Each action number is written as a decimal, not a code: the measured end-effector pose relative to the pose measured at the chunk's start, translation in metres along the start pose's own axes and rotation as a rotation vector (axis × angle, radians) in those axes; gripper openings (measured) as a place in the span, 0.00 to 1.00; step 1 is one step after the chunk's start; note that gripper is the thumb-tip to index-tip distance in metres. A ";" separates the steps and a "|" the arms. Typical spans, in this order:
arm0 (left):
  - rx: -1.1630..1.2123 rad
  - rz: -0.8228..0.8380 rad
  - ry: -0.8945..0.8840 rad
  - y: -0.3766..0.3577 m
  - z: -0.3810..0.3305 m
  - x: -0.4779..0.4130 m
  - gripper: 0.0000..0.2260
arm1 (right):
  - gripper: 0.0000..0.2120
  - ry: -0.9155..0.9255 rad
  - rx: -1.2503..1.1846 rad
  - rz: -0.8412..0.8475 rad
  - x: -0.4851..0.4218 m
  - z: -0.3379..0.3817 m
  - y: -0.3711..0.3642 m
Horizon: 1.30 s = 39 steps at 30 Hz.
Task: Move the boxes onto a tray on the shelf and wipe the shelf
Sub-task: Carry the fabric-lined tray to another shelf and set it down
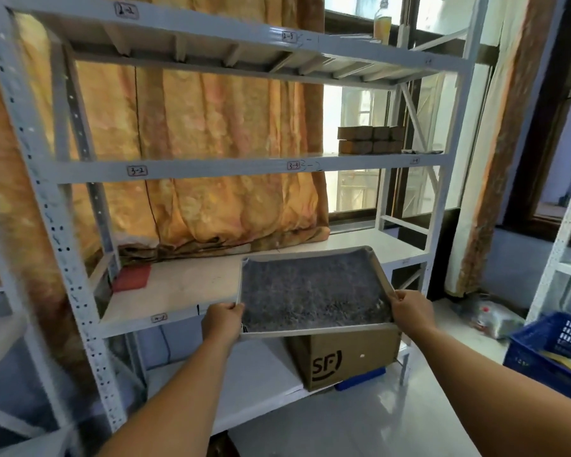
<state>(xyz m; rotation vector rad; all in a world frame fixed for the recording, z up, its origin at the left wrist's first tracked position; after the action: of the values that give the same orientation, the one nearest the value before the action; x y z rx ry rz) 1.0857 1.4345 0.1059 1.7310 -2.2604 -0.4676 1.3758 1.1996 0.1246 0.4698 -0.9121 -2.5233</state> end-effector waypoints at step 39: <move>0.445 -0.405 -0.094 -0.103 -0.243 -0.234 0.09 | 0.09 0.163 -0.927 -0.027 -0.396 0.120 0.016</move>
<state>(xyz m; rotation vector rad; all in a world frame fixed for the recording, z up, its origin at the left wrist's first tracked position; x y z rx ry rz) 1.3315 1.6120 0.2852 2.4549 -2.1935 -0.1187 1.6668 1.4440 0.2901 0.3582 0.3530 -2.5367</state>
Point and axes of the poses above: each hand's wrist, its own x-axis away from the middle knuckle, its own y-axis out of the back of the hand, z = x × y, the point moved 7 cm from there along -x, towards the middle knuckle, and after that the axes turned 2 degrees about y, right-handed, at the moved point
